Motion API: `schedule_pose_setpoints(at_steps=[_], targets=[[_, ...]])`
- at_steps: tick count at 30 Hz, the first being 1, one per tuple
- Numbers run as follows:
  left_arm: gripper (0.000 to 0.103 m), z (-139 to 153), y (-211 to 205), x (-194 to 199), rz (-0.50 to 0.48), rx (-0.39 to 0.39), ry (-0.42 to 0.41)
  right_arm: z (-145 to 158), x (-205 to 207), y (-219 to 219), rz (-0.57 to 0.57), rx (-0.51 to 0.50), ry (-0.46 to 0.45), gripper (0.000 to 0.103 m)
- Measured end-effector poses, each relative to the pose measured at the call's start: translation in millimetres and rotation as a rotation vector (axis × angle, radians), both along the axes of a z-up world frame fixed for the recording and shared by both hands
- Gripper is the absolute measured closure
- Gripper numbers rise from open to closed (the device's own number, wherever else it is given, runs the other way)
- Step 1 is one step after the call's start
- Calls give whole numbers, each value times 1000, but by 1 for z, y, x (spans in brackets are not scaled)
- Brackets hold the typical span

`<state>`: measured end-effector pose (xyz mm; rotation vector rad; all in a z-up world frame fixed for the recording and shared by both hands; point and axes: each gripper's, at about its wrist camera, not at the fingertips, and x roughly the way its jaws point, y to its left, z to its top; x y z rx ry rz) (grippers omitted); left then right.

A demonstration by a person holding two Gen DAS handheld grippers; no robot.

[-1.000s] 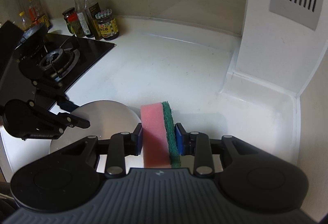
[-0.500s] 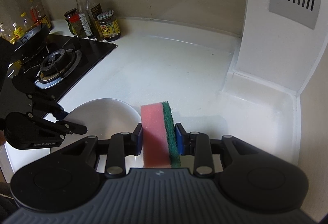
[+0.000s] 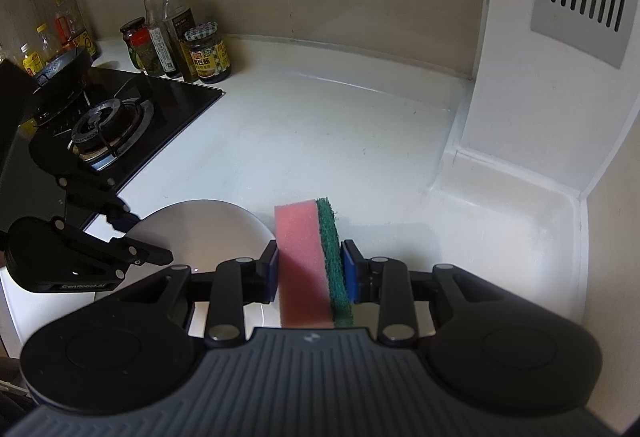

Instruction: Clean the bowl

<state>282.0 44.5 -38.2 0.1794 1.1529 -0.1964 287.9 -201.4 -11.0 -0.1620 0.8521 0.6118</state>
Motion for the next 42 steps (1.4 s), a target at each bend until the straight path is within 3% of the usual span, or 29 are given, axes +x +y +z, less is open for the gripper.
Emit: schedule_pose_setpoints(at_steps=[5,10,13,25,29,35,39,42], targets=[[84,1,7,-15,70,-22,-2,1,-6,-1,-5,9,4,75],[82,5,11,-21,43,-4,9,1,-19,-3,-1,27,28,75],[93,4,13,-20,21,-8,8,2,-28,-3,-1,25,40,75],[90,7,-6,-3,-342,104,-45,5,-5,10,-11,15,42,75],[89,3,-2,5,-249,70,-23,1,0,14,-3,-10,46,76],[86,8,21,-15,77,-75,-14,-1,-3,11,7,-7,54,76],[86,6,20,-31,149,-105,-17,-1,-8,8,4,-4,48,75],[87,3,13,-32,133,-77,-20,-1,-15,5,4,1,41,75]])
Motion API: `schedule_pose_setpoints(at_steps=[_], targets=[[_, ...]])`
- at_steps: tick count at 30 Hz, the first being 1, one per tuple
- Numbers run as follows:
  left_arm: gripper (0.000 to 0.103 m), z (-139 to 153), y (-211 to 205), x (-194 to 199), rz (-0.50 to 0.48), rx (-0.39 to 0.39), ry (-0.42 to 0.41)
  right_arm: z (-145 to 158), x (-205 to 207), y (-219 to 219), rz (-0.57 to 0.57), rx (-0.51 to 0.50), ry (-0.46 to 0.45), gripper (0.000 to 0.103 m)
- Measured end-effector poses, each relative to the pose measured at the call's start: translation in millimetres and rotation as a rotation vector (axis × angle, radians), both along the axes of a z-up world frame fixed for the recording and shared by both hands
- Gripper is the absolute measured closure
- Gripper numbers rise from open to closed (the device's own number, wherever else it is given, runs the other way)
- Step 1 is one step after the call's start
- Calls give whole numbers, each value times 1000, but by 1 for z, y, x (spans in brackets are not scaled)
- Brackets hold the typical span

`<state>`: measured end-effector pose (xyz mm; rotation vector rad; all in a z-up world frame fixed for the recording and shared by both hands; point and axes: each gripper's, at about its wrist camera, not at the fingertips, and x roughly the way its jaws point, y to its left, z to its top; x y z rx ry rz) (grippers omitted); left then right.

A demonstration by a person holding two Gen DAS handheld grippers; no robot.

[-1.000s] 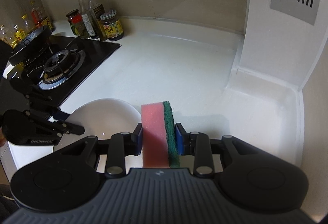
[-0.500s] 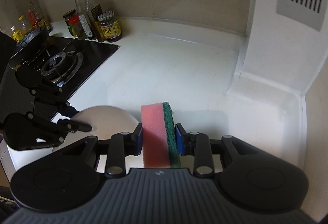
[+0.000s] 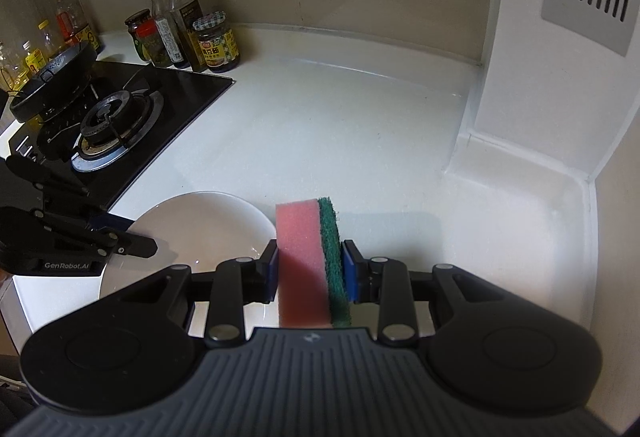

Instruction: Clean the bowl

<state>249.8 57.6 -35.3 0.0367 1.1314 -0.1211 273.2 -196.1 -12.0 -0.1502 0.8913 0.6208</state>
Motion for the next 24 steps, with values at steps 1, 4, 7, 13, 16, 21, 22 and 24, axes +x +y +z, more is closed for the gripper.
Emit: schedule_pose_setpoints(at_steps=[1,4,7,13,16,21,22,24], targets=[[88,0,-1,2,-10,11,-4,0,-1,-1,0,2,1,75],[92,1,-5,4,-49,57,-19,1,-3,-2,4,5,5,75],[92,1,-8,7,-114,102,-36,1,-3,-5,5,12,10,75],[90,0,-13,14,-238,149,-47,2,5,-2,2,10,12,76],[90,-1,-16,18,-274,172,-52,2,9,2,5,0,9,75],[90,-1,-15,24,-290,172,-59,4,15,12,20,-26,3,75],[90,-1,-15,24,-287,169,-60,4,16,14,20,-29,2,75],[90,0,-14,23,-273,159,-62,4,16,15,20,-33,1,75]])
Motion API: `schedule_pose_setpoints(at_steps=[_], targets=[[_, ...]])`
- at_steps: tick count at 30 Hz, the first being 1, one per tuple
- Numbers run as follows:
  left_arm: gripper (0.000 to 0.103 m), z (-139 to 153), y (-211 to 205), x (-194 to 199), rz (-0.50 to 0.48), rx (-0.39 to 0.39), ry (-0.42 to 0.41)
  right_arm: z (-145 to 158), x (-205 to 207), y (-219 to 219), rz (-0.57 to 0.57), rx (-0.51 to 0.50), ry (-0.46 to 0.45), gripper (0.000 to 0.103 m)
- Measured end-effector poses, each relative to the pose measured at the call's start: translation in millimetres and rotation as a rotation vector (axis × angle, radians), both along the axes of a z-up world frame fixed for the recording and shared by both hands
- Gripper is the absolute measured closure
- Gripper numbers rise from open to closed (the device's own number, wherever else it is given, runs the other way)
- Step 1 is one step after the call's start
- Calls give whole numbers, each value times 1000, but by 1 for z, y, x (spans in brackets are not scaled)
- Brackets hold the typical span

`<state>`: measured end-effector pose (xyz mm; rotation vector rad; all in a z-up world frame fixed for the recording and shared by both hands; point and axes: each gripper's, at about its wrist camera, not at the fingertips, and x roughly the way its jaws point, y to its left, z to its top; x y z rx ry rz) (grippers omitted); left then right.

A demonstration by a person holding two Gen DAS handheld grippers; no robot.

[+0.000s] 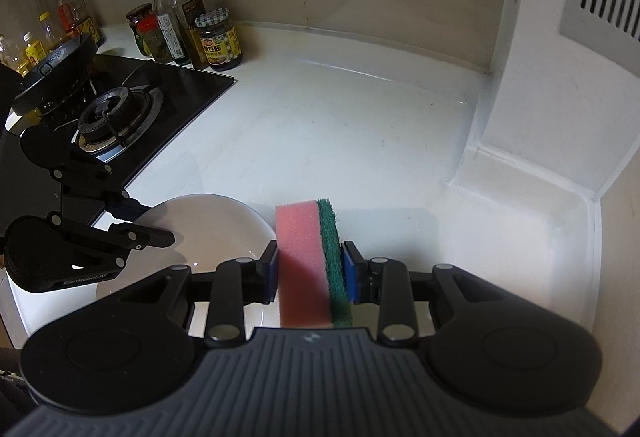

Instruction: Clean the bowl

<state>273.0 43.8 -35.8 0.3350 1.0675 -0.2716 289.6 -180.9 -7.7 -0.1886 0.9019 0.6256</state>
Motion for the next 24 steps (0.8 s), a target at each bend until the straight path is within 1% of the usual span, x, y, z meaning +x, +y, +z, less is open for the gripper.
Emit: schedule_pose_setpoints(at_steps=[5,8,13,16,19,22,24], targets=[[90,8,10,-9,104,-82,-5,-1,1,-1,-8,9,6,75],[90,11,14,-19,149,-121,-3,-1,0,-2,-12,12,4,75],[90,8,13,-24,132,-106,4,-1,-4,-4,-24,18,0,75],[92,8,12,-19,89,-82,-2,-1,-5,-7,-24,21,4,75],[92,7,12,-11,23,-57,-3,-2,-3,-9,-25,27,8,76],[91,7,6,-2,-86,-15,-1,-1,1,-7,-29,22,4,76],[90,6,3,0,-171,14,-14,-1,3,-3,-30,7,-7,75]])
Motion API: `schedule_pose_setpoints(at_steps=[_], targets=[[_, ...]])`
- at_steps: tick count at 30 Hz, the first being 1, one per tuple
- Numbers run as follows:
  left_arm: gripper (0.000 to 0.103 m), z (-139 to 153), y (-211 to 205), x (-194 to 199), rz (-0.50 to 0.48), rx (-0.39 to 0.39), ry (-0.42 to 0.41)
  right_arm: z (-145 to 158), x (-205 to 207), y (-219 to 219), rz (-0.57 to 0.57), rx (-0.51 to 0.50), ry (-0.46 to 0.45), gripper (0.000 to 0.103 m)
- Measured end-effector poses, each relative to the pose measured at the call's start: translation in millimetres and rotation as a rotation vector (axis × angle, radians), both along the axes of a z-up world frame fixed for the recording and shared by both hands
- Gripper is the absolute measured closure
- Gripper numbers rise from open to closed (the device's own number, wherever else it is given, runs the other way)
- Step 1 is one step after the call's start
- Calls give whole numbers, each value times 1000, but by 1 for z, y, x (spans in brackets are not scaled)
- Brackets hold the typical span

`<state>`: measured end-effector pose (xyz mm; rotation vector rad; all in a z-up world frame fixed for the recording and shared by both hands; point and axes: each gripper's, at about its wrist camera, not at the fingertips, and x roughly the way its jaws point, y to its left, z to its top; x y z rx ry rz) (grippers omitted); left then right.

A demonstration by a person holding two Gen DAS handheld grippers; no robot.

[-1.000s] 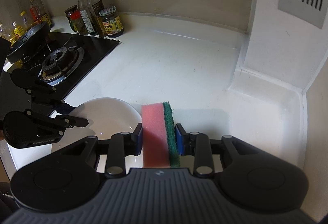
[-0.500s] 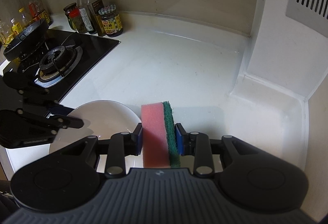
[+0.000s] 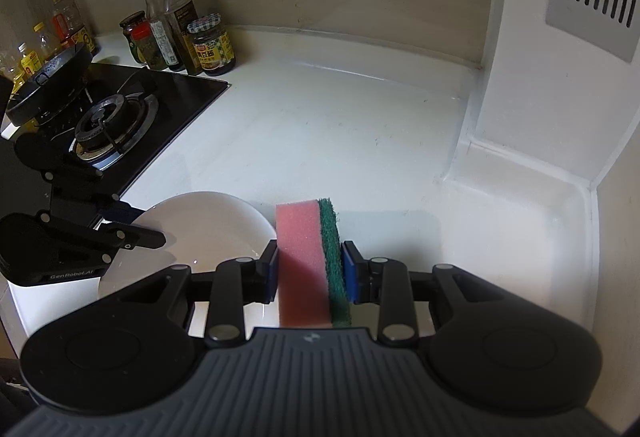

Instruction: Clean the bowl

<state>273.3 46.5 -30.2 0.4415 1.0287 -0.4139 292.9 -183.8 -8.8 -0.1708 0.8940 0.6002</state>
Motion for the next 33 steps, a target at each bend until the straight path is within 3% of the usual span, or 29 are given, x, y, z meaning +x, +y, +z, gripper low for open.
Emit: schedule_pose_setpoints(at_steps=[3,9,13,17,21,25,27,30,33], targets=[[90,0,4,6,-5,-24,9,0,2,2,-2,-12,-7,75],[90,4,18,-4,253,-136,42,-1,1,-3,-19,15,1,75],[90,-3,18,-13,346,-155,50,-1,-1,-3,-22,19,-5,75],[91,-6,6,-10,305,-100,37,-1,-2,-2,-20,13,-9,75],[90,-5,3,0,195,-44,29,-1,-2,-2,-15,9,-13,75],[83,-7,-9,2,-15,78,-6,0,-3,-2,-16,1,-20,75],[83,-8,-10,3,-82,95,-18,0,-3,-2,-17,-2,-23,75],[85,-4,1,10,4,12,12,0,-2,-2,-21,5,-19,75],[85,-1,8,5,158,-51,40,-1,-1,-5,-28,20,-14,75]])
